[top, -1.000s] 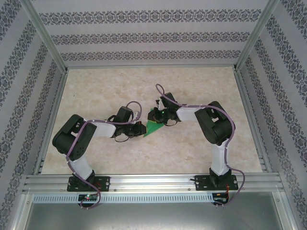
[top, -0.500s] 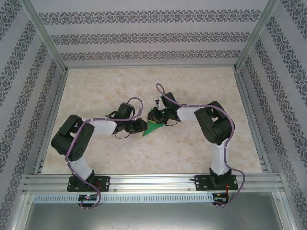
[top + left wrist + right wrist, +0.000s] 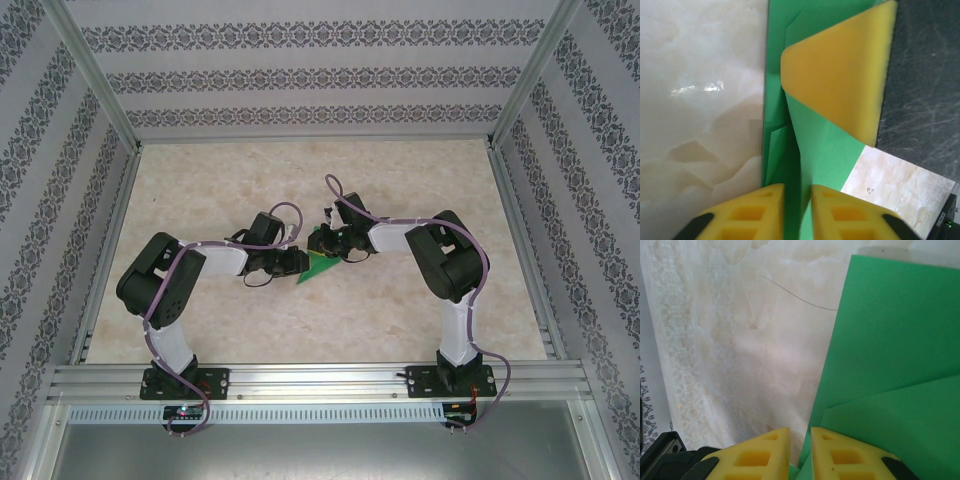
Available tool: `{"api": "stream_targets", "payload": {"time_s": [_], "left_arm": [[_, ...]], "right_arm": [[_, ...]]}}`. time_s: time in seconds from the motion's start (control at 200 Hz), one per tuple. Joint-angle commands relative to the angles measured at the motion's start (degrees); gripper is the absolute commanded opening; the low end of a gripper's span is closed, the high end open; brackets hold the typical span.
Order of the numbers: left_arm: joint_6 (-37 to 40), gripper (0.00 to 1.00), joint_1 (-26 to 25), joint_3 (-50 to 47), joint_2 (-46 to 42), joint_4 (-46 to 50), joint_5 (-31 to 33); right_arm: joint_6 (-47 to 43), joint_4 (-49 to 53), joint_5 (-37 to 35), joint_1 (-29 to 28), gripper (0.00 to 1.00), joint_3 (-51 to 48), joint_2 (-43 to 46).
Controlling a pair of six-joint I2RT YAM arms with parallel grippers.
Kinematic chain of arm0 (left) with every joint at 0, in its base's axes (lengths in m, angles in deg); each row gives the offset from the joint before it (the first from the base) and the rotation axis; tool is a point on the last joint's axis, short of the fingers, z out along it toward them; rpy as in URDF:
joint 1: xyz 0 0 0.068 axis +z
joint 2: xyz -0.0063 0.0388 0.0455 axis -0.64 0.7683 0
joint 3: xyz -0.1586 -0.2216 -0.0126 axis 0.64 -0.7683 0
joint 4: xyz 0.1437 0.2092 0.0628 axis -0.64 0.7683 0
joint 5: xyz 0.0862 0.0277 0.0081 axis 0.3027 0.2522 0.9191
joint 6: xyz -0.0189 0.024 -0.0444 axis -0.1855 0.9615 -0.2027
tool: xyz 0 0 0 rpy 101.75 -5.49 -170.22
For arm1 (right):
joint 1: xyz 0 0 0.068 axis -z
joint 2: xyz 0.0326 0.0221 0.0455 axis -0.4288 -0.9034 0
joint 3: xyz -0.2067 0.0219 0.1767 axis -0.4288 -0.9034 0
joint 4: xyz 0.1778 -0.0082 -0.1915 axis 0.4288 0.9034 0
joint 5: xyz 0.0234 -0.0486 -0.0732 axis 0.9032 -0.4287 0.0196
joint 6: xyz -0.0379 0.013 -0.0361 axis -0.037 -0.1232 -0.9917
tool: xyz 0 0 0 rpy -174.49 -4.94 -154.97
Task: Fold a paper plane with a square sheet of paper (pick it up from the middle)
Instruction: Fourth fold the wing at the center of the table.
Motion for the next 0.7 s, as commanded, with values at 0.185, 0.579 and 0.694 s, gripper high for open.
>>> {"api": "stream_targets", "payload": {"time_s": [0.185,0.579,0.694], "left_arm": [[-0.58,0.02,0.74,0.22,0.61,0.27,0.82],[-8.58,0.00,1.27,-6.19,-0.58,-7.06,0.13],[-10.14,0.00,1.64,-6.83,-0.48,-9.49,-0.79]], "right_arm": [[0.89,-2.37,1.17,0.14,0.20,0.26,-0.51],[1.24,-4.26,-1.59,3.38,0.31,-4.63,10.27],[-1.02,-1.41,0.49,2.63,0.30,-3.77,10.16]]}}
